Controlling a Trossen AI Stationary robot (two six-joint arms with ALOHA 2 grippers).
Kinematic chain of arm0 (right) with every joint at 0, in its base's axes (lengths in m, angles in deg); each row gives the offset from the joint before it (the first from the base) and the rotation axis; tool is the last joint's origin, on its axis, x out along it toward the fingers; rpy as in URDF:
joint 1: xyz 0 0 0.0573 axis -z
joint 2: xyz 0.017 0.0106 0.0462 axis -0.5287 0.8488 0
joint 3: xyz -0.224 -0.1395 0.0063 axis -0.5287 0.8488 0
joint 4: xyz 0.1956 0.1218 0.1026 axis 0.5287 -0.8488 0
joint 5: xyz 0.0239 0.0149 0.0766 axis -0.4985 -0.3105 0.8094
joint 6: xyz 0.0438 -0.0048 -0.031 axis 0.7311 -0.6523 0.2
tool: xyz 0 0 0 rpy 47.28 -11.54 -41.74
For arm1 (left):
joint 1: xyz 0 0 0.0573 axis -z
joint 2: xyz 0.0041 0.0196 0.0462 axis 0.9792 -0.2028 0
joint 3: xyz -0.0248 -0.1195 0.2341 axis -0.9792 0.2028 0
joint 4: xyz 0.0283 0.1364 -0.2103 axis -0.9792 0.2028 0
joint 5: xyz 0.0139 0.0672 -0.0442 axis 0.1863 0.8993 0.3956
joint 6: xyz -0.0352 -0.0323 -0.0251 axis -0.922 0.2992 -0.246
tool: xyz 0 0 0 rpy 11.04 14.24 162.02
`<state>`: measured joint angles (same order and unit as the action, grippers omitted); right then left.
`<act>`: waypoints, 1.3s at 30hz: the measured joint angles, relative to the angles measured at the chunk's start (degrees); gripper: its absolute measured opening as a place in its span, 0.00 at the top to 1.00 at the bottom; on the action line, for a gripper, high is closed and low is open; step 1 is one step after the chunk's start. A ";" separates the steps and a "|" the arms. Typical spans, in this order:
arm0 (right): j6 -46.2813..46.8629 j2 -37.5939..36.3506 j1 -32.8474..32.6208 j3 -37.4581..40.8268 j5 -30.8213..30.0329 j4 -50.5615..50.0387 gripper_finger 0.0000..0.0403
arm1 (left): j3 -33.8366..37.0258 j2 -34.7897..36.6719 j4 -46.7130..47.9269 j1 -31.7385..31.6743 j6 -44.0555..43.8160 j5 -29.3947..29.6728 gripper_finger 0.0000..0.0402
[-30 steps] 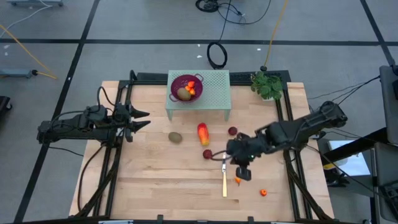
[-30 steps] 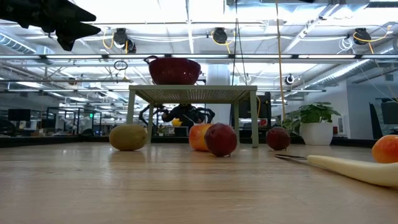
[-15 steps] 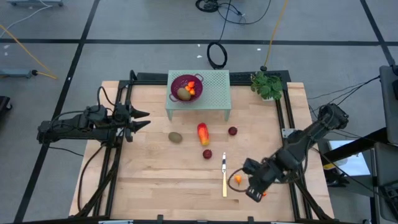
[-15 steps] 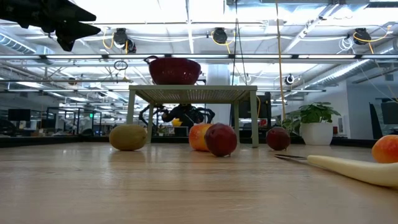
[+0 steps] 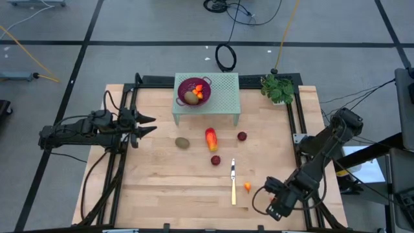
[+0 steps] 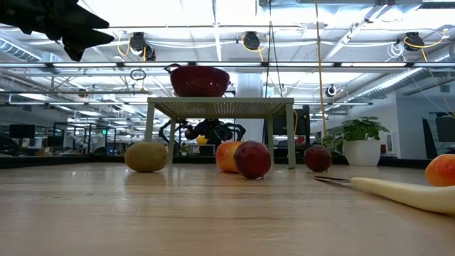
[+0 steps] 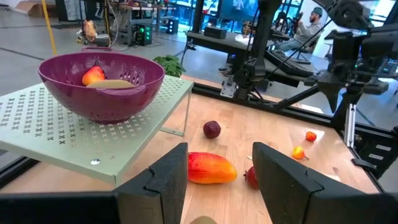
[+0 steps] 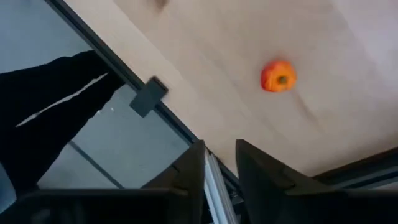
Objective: Pick & Place Fruit
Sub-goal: Put the peach into violet strainer bowl on the shelf
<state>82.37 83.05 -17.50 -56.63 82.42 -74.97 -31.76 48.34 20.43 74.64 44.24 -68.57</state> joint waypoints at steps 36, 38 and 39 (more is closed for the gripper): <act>16.63 0.00 -1.10 18.32 -3.15 16.26 0.46 | 0.02 0.00 0.04 0.00 0.40 0.02 0.55; 17.11 0.00 -0.75 18.32 -3.24 16.25 0.47 | 0.02 0.00 0.04 0.00 0.40 0.03 0.55; 16.98 0.01 -0.53 18.32 -3.19 16.27 0.48 | 0.02 0.00 0.03 -0.01 0.39 0.03 0.55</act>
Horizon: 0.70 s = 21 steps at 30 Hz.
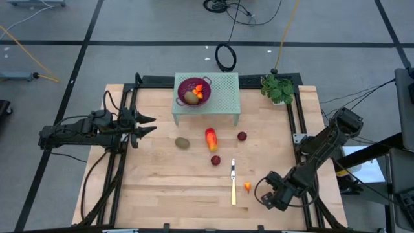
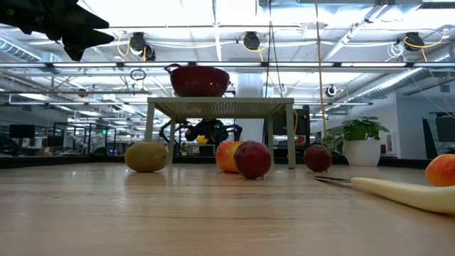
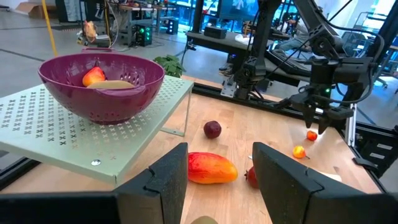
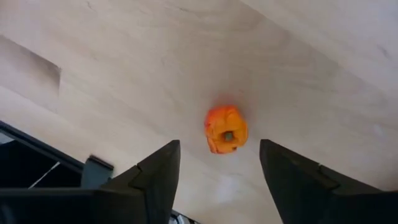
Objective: Pick & Place Fruit
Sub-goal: Put the peach into violet strainer bowl on the shelf
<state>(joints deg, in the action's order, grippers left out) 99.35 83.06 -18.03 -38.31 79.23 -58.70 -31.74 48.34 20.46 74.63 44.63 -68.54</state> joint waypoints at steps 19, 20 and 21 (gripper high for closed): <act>-1.41 3.46 1.68 0.04 1.70 -0.45 0.58 | -0.02 0.00 -0.01 -0.01 1.91 0.14 0.55; -1.40 3.46 1.66 0.04 1.43 -0.33 0.59 | -0.02 0.00 -0.01 0.01 2.25 0.13 0.55; -1.35 3.46 1.67 0.05 1.39 -0.21 0.59 | -0.02 0.00 -0.03 0.01 2.38 0.14 0.55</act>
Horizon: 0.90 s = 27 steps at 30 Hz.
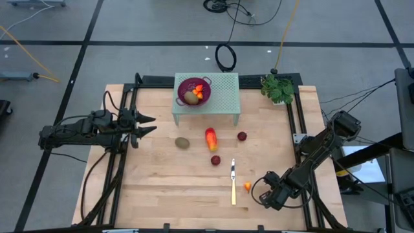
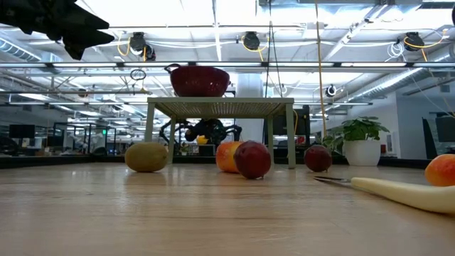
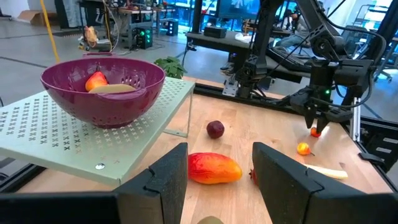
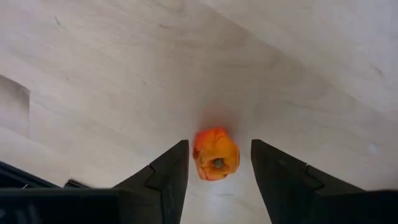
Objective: Pick & Place Fruit
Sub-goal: Put the peach into violet strainer bowl on the shelf
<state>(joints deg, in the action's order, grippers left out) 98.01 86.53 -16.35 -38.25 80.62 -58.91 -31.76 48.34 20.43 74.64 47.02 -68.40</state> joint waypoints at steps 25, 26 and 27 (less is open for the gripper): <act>1.03 -0.02 0.24 4.16 3.01 6.53 0.74 | 0.02 0.00 -0.06 0.00 0.06 0.04 0.55; 1.05 -0.02 0.24 4.16 3.01 6.51 0.74 | 0.01 0.00 -0.07 -0.01 0.09 0.04 0.55; 1.05 -0.02 0.24 4.16 3.01 6.49 0.74 | 0.02 0.00 -0.07 -0.01 0.09 0.04 0.55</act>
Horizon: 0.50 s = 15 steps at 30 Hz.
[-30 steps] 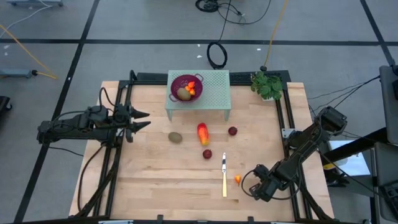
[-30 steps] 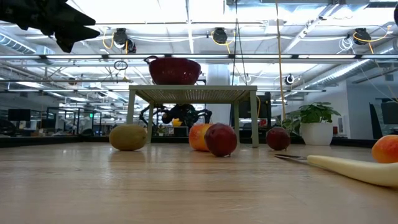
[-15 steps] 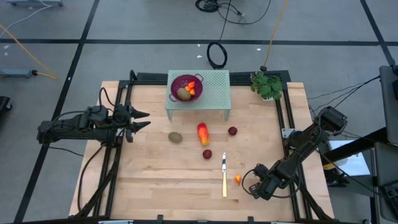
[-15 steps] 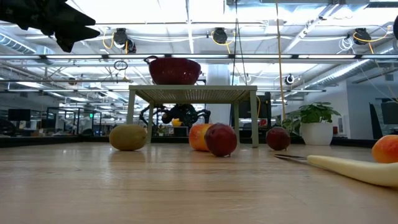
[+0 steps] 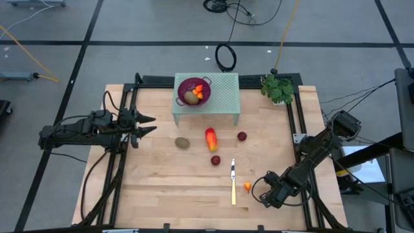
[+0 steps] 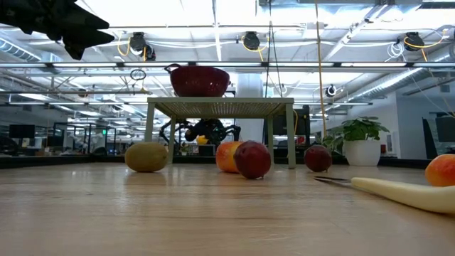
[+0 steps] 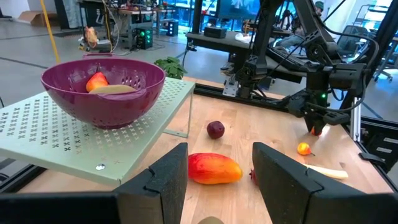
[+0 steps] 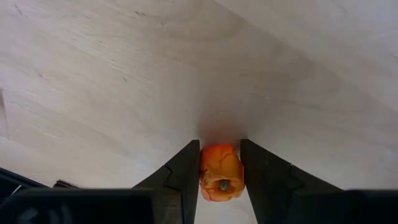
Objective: Pick & Place Fruit
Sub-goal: Put the peach into violet strainer bowl on the shelf
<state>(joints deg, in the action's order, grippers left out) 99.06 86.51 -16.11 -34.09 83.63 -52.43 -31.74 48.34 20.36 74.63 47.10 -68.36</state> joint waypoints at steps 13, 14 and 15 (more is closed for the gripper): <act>-0.78 -0.67 0.07 0.00 -4.94 -0.06 0.74 | -0.01 0.00 -0.36 0.00 -0.03 0.00 0.55; -1.07 -0.97 0.07 0.00 -5.94 -0.10 0.75 | -0.02 0.00 -0.48 -0.01 -0.04 0.00 0.55; -1.51 -1.32 0.09 0.00 -6.79 -0.11 0.76 | 0.00 0.00 -0.50 0.00 -0.04 0.00 0.55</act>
<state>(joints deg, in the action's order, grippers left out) 97.54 85.19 -16.02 -34.09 76.84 -52.54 -31.74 48.34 19.86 74.63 47.06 -68.36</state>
